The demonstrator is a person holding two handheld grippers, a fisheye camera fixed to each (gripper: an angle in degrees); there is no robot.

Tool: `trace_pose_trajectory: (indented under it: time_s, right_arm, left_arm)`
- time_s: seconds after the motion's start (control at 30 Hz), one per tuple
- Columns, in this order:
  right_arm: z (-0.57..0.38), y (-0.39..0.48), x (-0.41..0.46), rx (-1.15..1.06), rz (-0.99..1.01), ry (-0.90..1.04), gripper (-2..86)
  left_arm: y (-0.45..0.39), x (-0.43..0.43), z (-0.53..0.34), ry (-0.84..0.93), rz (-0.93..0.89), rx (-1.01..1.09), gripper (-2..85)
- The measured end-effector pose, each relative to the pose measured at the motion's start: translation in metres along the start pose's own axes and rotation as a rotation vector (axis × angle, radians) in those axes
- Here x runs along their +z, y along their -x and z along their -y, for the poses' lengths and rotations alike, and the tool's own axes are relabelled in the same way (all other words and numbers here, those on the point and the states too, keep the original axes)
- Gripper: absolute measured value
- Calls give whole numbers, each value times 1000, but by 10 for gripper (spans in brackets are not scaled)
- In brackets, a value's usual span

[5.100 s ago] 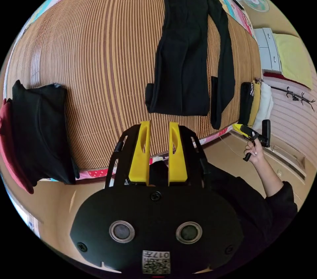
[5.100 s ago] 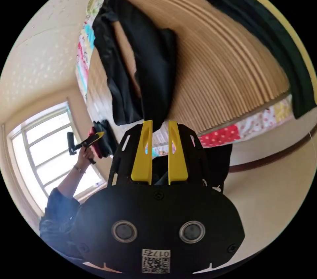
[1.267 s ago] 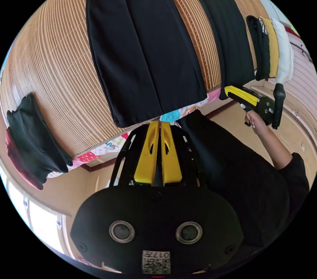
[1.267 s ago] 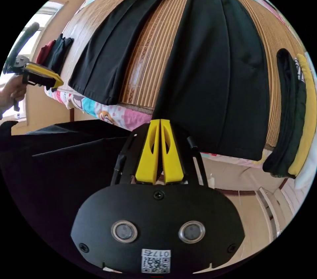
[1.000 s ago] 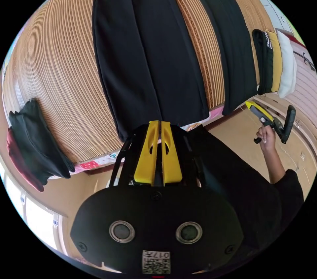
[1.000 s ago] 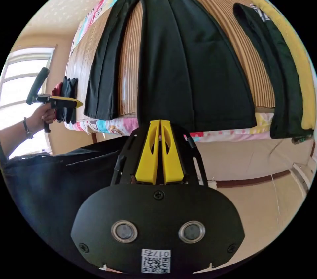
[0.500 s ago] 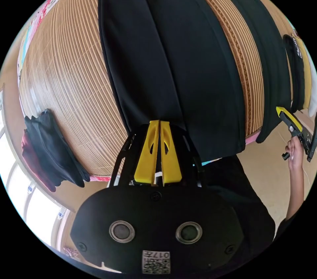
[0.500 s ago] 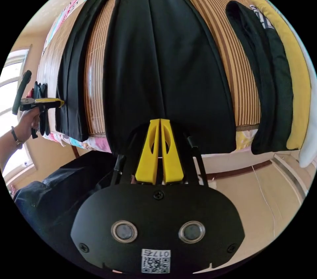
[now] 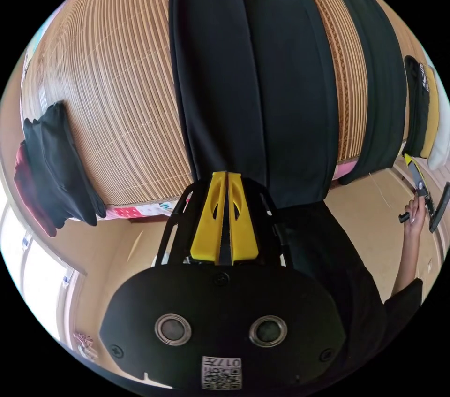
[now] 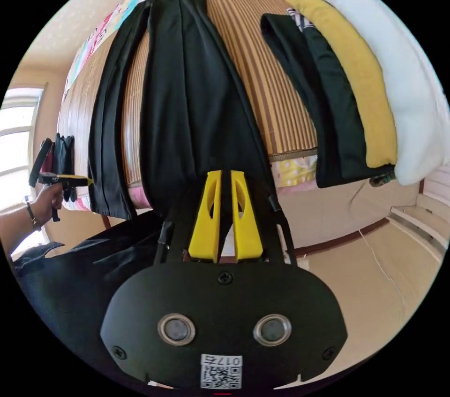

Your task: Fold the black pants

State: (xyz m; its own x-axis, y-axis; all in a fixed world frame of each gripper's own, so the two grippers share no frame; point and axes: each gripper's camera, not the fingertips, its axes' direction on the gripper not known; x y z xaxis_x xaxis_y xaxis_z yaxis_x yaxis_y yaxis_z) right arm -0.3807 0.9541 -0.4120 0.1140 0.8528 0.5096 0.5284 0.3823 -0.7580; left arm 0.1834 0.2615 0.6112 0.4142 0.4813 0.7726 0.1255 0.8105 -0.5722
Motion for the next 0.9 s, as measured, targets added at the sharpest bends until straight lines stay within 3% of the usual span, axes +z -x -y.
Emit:
trace_pose_trajectory:
  time_s: [0.27, 0.57, 0.73, 0.9]
  right_arm:
    - [-19, -108, 63, 106, 98, 182, 97]
    - [-119, -185, 31, 260, 348, -40, 52]
    - [-177, -142, -58, 32, 470, -212, 35]
    - [-197, -71, -104, -239, 562, -224, 31]
  left_arm:
    - [23, -21, 7, -31, -51, 7, -6]
    - [-6, -79, 40, -150, -284, 271, 2]
    - [-43, -93, 32, -177, -550, 425, 63]
    - [-74, -98, 8, -193, -633, 513, 114]
